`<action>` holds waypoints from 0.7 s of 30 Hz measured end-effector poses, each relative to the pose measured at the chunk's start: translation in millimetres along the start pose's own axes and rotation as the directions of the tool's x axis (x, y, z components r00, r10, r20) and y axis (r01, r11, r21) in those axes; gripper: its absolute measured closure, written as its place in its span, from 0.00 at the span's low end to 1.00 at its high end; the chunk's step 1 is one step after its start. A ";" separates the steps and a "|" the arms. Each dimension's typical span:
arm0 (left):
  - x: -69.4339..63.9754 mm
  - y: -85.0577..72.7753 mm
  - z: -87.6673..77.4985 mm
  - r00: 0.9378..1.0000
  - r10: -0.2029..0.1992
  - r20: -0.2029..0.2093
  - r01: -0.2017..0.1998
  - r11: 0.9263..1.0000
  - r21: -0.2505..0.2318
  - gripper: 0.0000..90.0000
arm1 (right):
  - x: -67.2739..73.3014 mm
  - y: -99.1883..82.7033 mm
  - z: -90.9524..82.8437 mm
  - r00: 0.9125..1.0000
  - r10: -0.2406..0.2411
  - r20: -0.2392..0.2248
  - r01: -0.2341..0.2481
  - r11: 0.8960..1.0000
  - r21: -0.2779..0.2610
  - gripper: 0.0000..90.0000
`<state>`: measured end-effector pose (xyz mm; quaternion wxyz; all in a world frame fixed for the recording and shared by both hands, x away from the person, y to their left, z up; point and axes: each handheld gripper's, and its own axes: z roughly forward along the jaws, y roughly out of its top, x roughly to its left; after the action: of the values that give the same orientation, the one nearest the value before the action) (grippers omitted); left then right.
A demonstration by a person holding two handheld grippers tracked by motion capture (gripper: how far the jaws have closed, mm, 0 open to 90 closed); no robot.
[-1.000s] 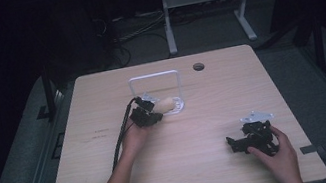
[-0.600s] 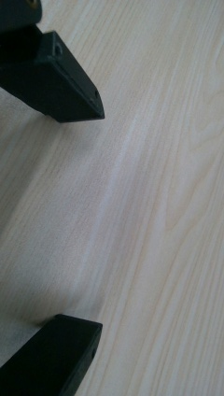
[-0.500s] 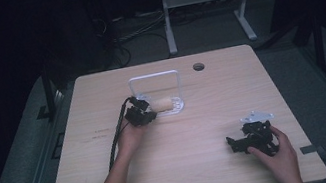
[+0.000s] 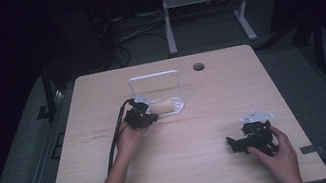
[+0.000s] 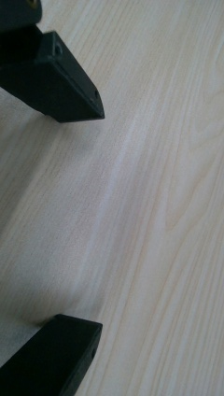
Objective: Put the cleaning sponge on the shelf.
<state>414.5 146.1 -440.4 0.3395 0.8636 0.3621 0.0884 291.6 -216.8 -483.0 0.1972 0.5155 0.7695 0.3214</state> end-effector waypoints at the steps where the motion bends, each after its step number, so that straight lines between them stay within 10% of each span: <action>1: 0.0 0.0 0.0 1.000 0.000 0.000 0.000 1.000 0.000 0.98 | 0.0 0.0 0.0 1.000 0.000 0.000 0.000 1.000 0.000 0.01; 21: -6.1 -18.2 -25.7 0.999 0.035 -0.010 -0.035 0.999 -0.027 0.28 | 0.0 0.0 0.0 1.000 0.000 0.000 0.000 1.000 0.000 0.01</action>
<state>389.6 164.6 -432.2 0.3477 0.8647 0.3474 0.1030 291.6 -216.8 -483.0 0.1972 0.5156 0.7694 0.3214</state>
